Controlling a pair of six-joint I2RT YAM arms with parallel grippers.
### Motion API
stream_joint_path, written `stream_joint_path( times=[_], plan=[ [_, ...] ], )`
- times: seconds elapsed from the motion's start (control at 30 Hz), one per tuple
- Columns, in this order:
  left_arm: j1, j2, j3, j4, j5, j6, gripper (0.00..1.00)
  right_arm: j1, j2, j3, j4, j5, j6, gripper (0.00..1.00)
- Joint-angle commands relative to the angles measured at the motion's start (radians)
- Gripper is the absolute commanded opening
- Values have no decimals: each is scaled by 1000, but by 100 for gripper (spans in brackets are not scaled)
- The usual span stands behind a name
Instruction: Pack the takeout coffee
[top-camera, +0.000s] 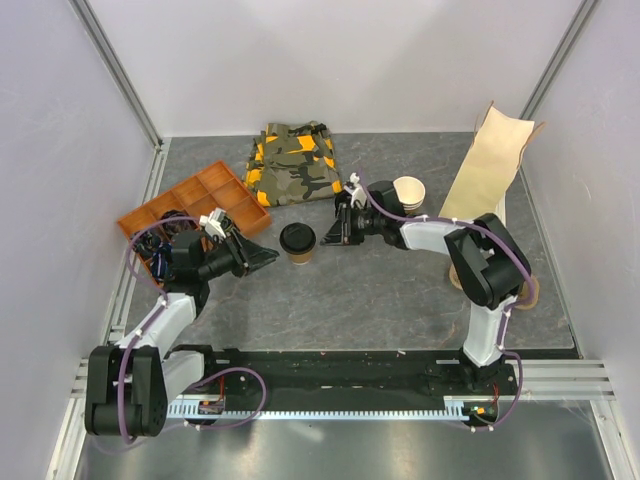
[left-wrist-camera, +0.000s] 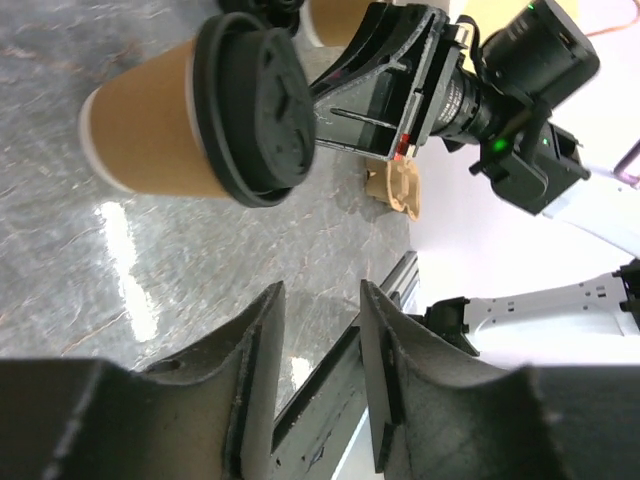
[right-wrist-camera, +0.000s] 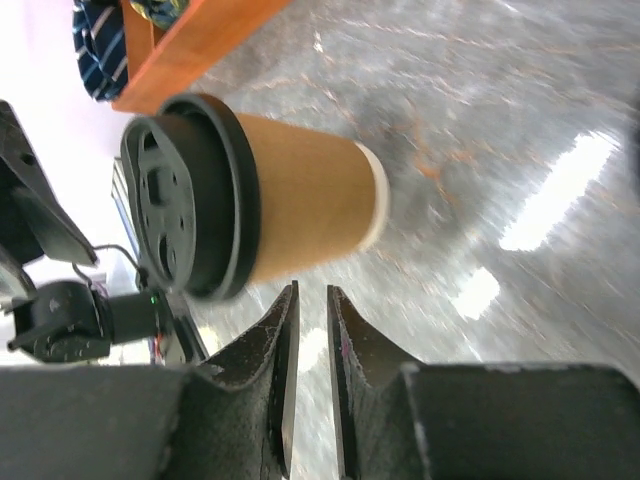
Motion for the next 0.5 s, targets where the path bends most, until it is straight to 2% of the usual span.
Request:
stream_joint_path(
  times=[0.0, 0.1, 0.17, 0.3, 0.47],
  plan=[
    [5, -21, 74, 78, 42, 10, 40, -45, -132, 46, -152, -109, -99, 24],
    [5, 13, 117, 81, 43, 11, 35, -52, -179, 81, -202, -163, -84, 23],
    [5, 33, 148, 85, 53, 17, 32, -48, -185, 118, -159, -170, 7, 22],
    [3, 102, 183, 104, 60, 11, 28, -16, -116, 173, -19, -192, 182, 18],
    [2, 169, 235, 102, 73, -7, 22, 57, -29, 228, 54, -215, 253, 13]
  ],
)
